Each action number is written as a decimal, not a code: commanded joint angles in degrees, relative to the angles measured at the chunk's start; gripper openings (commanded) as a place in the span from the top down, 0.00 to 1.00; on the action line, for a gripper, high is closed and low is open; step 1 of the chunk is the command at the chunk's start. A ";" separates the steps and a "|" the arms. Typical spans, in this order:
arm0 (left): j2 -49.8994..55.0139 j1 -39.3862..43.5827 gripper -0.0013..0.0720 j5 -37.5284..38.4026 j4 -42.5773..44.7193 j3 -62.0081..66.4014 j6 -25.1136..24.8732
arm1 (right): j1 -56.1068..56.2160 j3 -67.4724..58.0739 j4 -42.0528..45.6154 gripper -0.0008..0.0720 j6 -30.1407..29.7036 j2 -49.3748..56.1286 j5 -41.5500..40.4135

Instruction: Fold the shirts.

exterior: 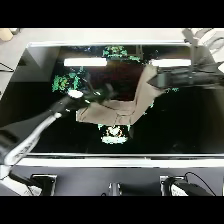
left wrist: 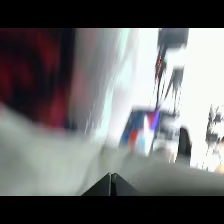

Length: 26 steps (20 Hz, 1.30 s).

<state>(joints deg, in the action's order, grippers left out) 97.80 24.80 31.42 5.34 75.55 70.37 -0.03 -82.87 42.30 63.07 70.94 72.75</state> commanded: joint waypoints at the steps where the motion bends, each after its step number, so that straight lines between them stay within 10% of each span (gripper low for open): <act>1: -11.72 -13.03 0.94 3.80 7.82 -0.13 -1.62 | 9.73 -0.04 -6.03 0.97 -2.60 6.88 -10.97; 11: -41.07 -34.49 0.94 25.77 23.74 -0.13 -1.40 | 33.81 -0.04 -31.50 0.96 -11.74 33.40 -32.50; 12: -41.94 -34.45 0.94 26.27 23.76 -0.13 -1.40 | 34.21 -0.04 -33.00 0.89 -11.76 34.29 -33.29; 14: -42.53 -34.03 0.94 26.67 23.74 -0.26 -1.40 | 33.86 -0.04 -35.12 0.00 -14.10 34.42 -33.55; 18: -42.40 -34.05 0.94 26.69 24.37 -1.11 -1.42 | 25.88 -0.04 -23.89 0.05 -13.11 29.68 -21.46; 23: -42.40 -34.03 0.94 27.69 27.98 -1.14 -1.44 | 8.24 0.00 17.81 0.05 4.48 23.65 3.67; 26: -42.36 -34.01 0.94 27.65 28.11 -1.38 -1.44 | 3.78 1.57 19.45 0.13 7.98 25.33 3.10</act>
<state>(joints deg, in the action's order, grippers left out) 55.48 -9.21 58.74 32.51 74.35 68.95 8.99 -82.24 51.42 65.19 96.12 69.89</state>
